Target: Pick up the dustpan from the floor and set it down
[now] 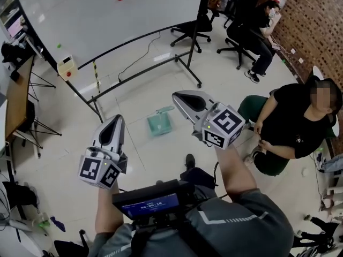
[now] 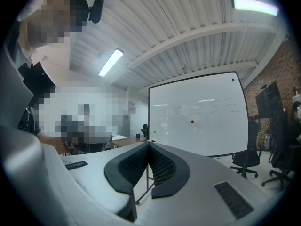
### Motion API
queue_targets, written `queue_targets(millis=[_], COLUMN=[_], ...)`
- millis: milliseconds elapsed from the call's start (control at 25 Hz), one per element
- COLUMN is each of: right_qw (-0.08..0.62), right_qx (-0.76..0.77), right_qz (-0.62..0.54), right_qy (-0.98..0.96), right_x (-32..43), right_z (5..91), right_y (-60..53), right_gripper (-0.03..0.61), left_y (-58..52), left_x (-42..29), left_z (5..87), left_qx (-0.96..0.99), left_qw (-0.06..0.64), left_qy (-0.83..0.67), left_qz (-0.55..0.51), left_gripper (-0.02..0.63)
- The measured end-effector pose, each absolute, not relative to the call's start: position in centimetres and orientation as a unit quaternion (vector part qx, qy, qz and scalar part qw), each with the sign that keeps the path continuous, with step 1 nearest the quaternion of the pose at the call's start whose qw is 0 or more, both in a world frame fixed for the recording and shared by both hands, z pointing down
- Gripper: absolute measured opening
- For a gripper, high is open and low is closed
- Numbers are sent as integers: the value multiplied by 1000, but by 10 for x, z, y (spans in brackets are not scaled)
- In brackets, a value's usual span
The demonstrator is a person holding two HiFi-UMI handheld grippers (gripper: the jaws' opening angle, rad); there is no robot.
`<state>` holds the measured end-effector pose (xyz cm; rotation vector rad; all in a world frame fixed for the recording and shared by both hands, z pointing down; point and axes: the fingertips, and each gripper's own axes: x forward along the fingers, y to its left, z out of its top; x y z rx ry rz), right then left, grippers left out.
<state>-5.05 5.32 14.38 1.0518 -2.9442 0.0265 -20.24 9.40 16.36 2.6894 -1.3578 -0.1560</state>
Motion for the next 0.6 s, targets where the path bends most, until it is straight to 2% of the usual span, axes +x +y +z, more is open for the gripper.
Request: queue_targets(millis=[280,600], right_qw=[11,7], right_qx=[337,321], right_qz=[-9,-8], right_qy=[-941,-947], right_x=[-30,10], right_z=[125,116], right_y=[108,123], right_gripper=[18,17], left_y=[139,146], left_x=[-169,-134], left_z=[141,128], left_qx=[899,886], left_qw=[49,51], left_qy=[-432,-456], left_qz=[-57,-62], left_gripper=[34,34])
